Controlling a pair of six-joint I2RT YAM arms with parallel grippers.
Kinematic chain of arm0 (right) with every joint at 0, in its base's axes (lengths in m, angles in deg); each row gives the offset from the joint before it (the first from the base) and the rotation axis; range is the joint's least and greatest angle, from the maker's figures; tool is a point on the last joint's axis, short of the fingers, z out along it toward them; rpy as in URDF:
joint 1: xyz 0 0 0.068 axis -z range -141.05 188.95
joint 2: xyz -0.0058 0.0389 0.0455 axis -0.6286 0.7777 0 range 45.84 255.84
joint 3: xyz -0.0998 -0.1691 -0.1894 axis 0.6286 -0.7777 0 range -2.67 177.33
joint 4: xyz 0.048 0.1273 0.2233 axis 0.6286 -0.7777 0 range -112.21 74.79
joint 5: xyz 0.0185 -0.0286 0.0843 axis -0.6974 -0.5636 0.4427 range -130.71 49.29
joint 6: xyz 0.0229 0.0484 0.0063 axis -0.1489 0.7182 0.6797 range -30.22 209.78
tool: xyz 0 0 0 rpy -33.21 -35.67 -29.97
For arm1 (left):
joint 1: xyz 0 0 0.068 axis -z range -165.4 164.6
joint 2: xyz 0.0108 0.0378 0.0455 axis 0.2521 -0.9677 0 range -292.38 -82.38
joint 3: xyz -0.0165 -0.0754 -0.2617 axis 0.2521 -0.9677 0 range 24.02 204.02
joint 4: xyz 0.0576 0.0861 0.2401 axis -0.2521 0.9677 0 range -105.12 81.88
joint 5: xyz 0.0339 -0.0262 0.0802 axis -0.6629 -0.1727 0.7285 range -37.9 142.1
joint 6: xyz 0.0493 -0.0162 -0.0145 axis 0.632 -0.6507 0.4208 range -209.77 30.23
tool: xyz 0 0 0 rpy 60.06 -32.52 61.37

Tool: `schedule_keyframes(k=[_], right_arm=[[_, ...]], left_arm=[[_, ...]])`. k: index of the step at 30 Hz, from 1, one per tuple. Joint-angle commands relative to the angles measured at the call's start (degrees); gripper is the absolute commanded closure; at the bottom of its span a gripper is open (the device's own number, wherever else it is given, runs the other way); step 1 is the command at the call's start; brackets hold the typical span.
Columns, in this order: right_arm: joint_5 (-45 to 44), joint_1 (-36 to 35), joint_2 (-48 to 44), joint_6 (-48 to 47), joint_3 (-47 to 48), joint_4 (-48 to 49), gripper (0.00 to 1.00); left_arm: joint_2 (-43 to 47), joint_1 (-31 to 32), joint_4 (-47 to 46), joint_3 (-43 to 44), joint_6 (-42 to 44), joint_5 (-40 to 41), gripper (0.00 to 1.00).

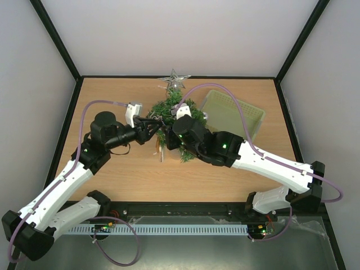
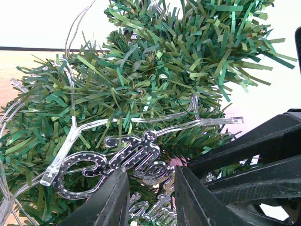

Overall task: Decorate the small christmas tree
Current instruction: Place the decoration item on the Christmas tree.

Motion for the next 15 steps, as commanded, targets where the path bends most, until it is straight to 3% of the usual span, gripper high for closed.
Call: schedule_keyframes(k=[1, 15], right_arm=[[-1.2, -0.3, -2.5, -0.7, 0.7, -1.1, 0.79], [6.4, -0.2, -11.8, -4.9, -5.8, 7.2, 0.66]], left_arm=[[0.5, 0.2, 0.6, -0.4, 1.1, 0.4, 0.71], [1.6, 0.2, 2.0, 0.8, 1.3, 1.1, 0.71]])
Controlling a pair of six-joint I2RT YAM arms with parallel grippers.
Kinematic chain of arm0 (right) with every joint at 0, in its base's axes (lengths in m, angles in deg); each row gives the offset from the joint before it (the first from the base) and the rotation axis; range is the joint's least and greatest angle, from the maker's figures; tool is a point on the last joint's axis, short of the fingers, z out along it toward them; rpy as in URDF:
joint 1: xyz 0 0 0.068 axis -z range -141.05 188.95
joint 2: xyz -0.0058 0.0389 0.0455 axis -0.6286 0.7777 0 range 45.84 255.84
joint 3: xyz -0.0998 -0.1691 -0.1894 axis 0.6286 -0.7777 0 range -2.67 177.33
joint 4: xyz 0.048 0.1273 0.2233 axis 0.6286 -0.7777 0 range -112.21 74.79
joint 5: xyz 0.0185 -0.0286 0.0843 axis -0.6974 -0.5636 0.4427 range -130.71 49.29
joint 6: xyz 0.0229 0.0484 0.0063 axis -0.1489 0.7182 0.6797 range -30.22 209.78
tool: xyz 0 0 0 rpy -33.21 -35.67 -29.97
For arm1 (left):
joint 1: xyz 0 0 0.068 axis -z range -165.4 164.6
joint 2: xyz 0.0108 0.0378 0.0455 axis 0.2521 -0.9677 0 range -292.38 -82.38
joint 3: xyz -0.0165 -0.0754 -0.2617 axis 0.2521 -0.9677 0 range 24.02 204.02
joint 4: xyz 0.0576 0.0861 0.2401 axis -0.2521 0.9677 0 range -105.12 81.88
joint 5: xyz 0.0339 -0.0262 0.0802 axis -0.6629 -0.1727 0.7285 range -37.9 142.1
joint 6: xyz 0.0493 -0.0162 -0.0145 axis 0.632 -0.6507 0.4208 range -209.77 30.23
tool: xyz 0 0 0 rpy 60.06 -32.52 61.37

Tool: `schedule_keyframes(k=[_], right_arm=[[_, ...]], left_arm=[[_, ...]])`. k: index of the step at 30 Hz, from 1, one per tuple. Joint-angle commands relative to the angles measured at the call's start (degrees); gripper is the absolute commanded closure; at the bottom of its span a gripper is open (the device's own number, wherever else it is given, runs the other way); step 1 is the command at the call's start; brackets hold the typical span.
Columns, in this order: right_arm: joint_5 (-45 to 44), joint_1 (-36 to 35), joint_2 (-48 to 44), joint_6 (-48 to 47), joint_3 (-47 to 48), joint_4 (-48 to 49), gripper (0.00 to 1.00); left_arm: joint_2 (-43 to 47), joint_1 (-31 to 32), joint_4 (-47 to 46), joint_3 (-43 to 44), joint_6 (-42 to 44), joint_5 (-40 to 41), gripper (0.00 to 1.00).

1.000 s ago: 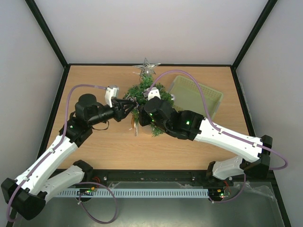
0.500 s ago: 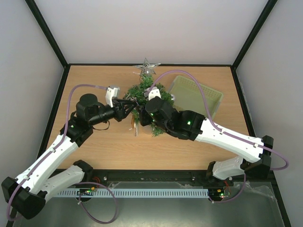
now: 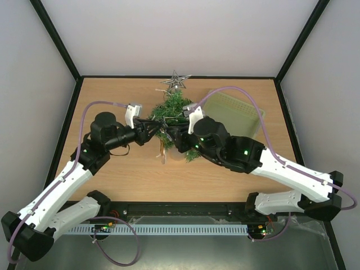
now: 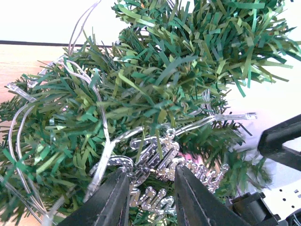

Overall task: Decorate the small christmas tree
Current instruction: Place the decoration item on the Christmas tree, then reset both arms

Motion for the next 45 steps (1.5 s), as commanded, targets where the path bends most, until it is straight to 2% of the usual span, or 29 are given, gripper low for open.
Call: schedule_keyframes(k=[1, 5, 11, 14, 19, 22, 23, 24, 26, 27, 28, 33, 35, 38, 45], right_arm=[[3.8, -0.2, -3.7, -2.0, -2.2, 5.0, 0.64], [5.7, -0.3, -5.1, -2.6, -2.7, 5.6, 0.59], [6.6, -0.3, -6.5, -2.3, -3.1, 5.9, 0.59], [5.0, -0.3, -7.8, -2.0, -3.2, 4.9, 0.57], [-0.4, -0.3, -11.1, -2.3, -3.7, 1.4, 0.47], [-4.5, -0.3, -14.2, -1.4, -4.4, -0.6, 0.32], [-6.3, -0.2, -15.3, -0.6, -5.0, -1.3, 0.13], [-8.4, -0.2, -16.7, 0.6, -5.5, -2.1, 0.00], [-12.7, -0.3, -19.6, 5.4, -7.0, -3.8, 0.02], [-13.8, -0.2, -20.9, 7.4, -7.7, -4.5, 0.02], [-14.6, -0.3, -22.2, 9.1, -8.6, -4.8, 0.02], [-18.1, -0.3, -28.5, 12.1, -13.1, -6.4, 0.02], [-22.6, -0.3, -30.6, 13.9, -14.8, -7.8, 0.02], [-27.6, -0.2, -32.8, 17.8, -15.7, -11.5, 0.02], [-30.8, -0.2, -36.9, 21.3, -16.8, -15.9, 0.02]], left_arm=[[1.5, 0.2, 0.3, 1.0, 0.8, 0.7, 0.71], [2.0, 0.2, 0.6, 1.6, 0.5, 0.7, 0.71], [2.3, 0.2, 1.6, 2.8, 0.1, 0.8, 0.71], [3.0, 0.2, 2.5, 4.2, -0.4, 0.8, 0.67], [4.6, 0.2, 6.8, 8.3, -0.1, 4.6, 0.57], [5.6, 0.2, 10.1, 11.4, 0.5, 8.9, 0.41], [6.0, 0.2, 11.5, 12.5, 0.9, 10.2, 0.38], [6.5, 0.2, 12.7, 13.7, 1.3, 11.8, 0.36], [7.5, 0.2, 15.8, 15.7, 2.2, 15.1, 0.25], [8.1, 0.2, 17.0, 16.6, 2.6, 16.8, 0.04], [8.8, 0.2, 18.1, 17.2, 3.0, 18.5, 0.01], [13.5, 0.2, 22.1, 18.2, 3.6, 26.2, 0.00], [15.2, 0.2, 23.2, 17.8, 3.6, 27.8, 0.00], [17.1, 0.2, 24.8, 17.5, 3.3, 27.5, 0.00], [20.6, 0.2, 27.9, 15.0, 2.4, 25.4, 0.00]])
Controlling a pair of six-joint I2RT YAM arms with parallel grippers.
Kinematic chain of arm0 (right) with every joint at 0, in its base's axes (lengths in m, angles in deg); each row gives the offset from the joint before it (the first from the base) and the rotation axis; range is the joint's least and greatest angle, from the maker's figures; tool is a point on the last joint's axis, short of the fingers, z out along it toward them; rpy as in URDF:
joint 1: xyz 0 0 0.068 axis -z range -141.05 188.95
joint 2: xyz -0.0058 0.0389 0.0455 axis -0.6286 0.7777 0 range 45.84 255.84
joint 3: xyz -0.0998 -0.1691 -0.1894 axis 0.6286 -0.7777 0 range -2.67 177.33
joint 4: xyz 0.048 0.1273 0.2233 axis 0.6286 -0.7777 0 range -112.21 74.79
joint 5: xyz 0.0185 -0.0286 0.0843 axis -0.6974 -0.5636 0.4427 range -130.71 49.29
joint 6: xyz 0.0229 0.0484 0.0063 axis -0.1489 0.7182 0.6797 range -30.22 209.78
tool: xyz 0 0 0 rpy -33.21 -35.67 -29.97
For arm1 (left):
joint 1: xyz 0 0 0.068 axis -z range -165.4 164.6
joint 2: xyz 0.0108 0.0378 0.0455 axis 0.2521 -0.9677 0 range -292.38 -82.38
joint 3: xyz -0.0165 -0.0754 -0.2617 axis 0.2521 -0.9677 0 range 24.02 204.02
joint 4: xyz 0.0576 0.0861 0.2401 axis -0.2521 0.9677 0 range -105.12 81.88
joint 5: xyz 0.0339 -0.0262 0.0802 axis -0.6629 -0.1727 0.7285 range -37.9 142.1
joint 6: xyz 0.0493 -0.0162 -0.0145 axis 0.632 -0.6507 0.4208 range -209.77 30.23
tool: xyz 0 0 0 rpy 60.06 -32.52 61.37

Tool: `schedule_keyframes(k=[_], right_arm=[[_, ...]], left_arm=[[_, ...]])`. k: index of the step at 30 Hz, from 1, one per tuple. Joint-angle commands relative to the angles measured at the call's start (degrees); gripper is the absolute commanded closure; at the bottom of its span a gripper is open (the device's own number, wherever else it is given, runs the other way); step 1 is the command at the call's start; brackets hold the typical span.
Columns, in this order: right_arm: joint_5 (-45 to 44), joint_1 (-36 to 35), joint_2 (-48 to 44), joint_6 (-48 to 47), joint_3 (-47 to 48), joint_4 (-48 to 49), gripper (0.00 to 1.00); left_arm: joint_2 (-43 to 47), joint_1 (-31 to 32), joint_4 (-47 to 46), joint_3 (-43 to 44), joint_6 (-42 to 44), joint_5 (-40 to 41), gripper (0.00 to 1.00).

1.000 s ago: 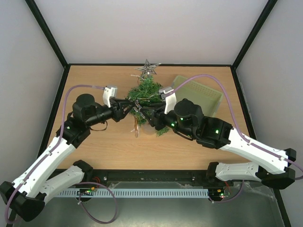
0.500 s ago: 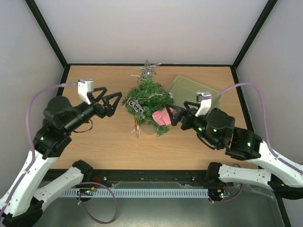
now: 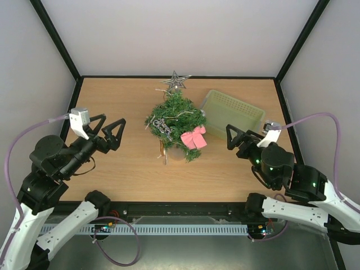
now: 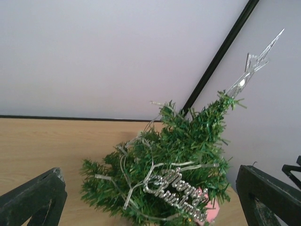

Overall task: Decorate the small christmas tree
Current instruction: Reset both arms

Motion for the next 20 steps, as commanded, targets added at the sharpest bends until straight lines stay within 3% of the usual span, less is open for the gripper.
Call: schedule_keyframes(k=[1, 8, 20], right_arm=[[-6.1, -0.3, -3.6, 5.3, -1.4, -4.7, 0.02], [-6.5, -0.3, -8.5, 7.2, -2.4, -5.1, 0.02], [-5.1, -0.3, -7.4, 4.4, -0.7, -4.6, 0.02]], left_arm=[[2.7, 0.2, 2.7, -2.5, -0.4, 0.1, 0.00], [4.5, 0.2, 2.9, -3.5, -0.7, -0.1, 0.00], [4.3, 0.2, -0.2, -5.1, -1.4, -1.3, 0.00]])
